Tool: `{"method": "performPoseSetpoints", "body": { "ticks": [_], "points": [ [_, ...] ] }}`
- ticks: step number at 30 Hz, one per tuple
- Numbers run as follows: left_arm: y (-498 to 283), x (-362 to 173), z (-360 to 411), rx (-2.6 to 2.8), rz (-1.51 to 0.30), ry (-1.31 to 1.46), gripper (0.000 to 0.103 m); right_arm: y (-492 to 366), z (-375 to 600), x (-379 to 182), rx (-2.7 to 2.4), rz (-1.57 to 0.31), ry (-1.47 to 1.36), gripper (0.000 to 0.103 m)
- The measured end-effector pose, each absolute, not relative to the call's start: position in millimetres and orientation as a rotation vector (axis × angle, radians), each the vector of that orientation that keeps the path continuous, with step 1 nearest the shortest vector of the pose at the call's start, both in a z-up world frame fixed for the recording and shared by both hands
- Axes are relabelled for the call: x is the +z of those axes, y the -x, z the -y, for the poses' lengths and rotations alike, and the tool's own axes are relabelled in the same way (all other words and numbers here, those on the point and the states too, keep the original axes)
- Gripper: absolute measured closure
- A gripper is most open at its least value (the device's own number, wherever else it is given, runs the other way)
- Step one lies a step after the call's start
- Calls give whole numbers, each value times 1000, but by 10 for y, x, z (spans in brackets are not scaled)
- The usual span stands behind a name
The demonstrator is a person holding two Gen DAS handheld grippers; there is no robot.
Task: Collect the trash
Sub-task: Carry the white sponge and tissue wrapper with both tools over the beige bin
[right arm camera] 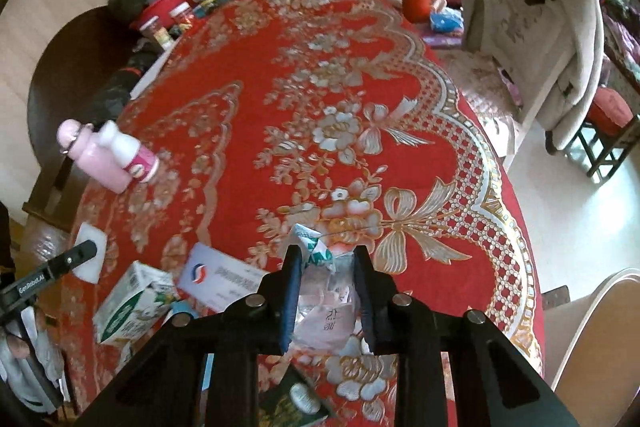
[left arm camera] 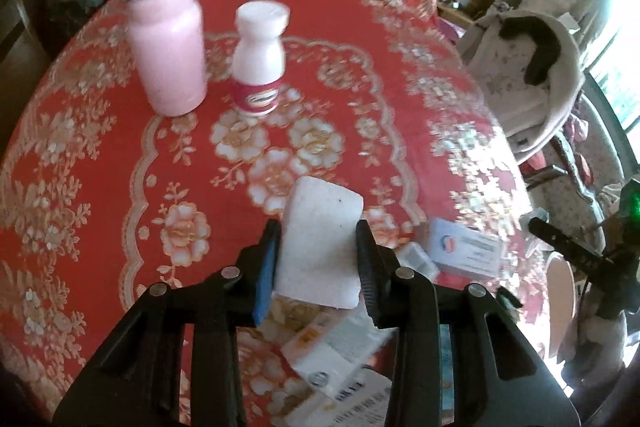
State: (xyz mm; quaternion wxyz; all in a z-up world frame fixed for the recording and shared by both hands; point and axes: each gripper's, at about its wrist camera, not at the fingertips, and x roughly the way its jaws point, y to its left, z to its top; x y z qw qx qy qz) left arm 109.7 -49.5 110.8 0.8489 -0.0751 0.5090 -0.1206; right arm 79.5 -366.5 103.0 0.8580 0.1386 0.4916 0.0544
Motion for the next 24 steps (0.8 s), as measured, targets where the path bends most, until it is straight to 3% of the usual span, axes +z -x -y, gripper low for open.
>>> {"method": "performPoseSetpoints", "body": {
  "ticks": [10,24],
  "points": [
    [-649,1433,1134,-350,-1017,89,69,-339,3794,1353,122,-966,-274,78],
    [-7,1558,2212,-508,-1003,-16,69,487,4602,1342,-5,-959,-351,78]
  ]
}}
